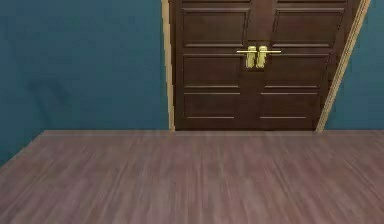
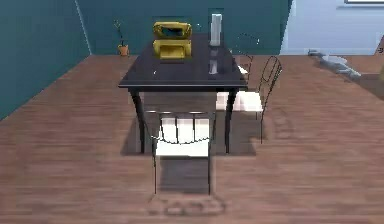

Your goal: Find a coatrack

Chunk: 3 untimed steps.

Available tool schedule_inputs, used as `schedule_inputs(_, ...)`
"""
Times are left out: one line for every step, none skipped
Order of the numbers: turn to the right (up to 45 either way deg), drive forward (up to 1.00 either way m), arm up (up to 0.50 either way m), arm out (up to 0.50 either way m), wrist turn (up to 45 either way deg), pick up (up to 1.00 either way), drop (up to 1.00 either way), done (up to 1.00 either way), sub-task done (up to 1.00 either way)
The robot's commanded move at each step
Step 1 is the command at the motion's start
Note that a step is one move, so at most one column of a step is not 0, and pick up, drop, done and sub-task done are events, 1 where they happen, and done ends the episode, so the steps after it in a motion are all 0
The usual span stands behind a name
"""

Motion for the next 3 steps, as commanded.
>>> schedule_inputs(45.0,0.00,0.00,0.00,0.0,0.00,0.00,0.00,0.00)
schedule_inputs(45.0,0.00,0.00,0.00,0.0,0.00,0.00,0.00,0.00)
schedule_inputs(42.0,0.00,0.00,0.00,0.0,0.00,0.00,0.00,0.00)
